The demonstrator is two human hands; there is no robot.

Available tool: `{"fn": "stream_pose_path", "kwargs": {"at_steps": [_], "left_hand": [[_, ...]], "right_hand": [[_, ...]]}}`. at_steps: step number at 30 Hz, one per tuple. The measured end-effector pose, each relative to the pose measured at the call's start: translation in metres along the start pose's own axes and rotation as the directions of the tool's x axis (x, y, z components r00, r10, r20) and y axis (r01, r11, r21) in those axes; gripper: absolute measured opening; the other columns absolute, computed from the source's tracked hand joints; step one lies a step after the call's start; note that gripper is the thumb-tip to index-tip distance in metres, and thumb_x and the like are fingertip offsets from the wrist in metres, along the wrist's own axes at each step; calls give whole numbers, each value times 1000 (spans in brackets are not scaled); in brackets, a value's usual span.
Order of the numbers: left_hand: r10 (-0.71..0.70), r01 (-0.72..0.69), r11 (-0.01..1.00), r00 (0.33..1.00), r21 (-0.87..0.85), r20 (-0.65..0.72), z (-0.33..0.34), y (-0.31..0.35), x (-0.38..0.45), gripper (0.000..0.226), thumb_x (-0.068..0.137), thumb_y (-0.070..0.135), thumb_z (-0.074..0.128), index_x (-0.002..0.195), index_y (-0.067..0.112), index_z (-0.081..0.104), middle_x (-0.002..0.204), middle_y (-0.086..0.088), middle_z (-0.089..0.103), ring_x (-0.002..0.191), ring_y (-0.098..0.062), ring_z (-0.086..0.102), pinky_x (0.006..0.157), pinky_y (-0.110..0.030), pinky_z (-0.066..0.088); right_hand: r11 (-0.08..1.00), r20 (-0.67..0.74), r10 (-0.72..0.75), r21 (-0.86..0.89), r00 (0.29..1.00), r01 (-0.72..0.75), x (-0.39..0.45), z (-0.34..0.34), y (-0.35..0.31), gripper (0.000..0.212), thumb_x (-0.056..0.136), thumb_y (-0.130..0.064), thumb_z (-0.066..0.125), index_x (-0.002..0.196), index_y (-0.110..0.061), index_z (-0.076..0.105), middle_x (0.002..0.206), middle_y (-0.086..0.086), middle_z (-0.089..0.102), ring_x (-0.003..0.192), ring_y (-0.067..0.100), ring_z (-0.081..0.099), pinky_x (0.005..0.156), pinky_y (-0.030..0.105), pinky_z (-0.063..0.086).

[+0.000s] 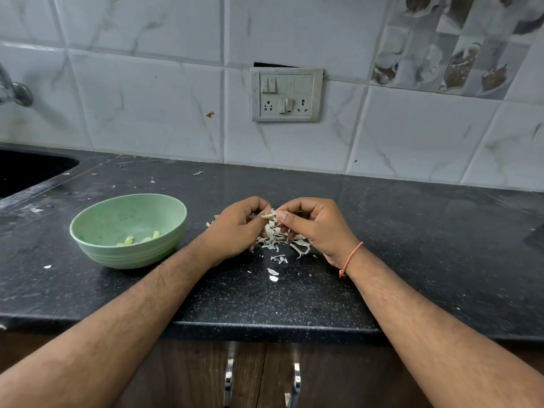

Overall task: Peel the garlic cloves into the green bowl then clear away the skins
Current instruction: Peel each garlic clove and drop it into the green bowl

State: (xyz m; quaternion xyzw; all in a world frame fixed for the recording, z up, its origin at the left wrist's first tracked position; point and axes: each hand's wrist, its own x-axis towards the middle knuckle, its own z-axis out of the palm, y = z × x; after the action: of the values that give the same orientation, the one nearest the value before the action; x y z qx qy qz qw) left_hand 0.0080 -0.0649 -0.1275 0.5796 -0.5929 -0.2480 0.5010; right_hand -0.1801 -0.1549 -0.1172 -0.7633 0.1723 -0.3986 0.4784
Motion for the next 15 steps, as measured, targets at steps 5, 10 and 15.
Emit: {"fn": "stream_pose_path", "kwargs": {"at_steps": [5,10,15], "left_hand": [[34,-34,999,999,25,-24,2,3,-2,7,106,21,64,101,18,68,73,3,68,51,-7,56,50,-25,47],[-45,39,997,995,-65,-89,-1,6,-2,20,107,32,62,105,17,76,87,-5,79,59,-19,65,48,-28,52],[-136,134,968,991,-213,7,-2,14,-6,45,111,42,51,105,6,77,94,-11,81,59,-17,67,45,-25,49]], "right_hand": [[996,-2,-1,-88,1000,0,2,2,2,6,98,-8,75,100,-3,79,87,15,75,71,18,63,61,31,58],[928,-57,-133,-358,990,104,2,2,5,7,98,-14,75,92,-18,77,85,-7,75,76,7,66,73,20,53],[862,-121,-250,-481,961,163,0,3,2,7,98,-13,74,92,-16,74,90,-12,73,80,9,66,70,10,44]]}}
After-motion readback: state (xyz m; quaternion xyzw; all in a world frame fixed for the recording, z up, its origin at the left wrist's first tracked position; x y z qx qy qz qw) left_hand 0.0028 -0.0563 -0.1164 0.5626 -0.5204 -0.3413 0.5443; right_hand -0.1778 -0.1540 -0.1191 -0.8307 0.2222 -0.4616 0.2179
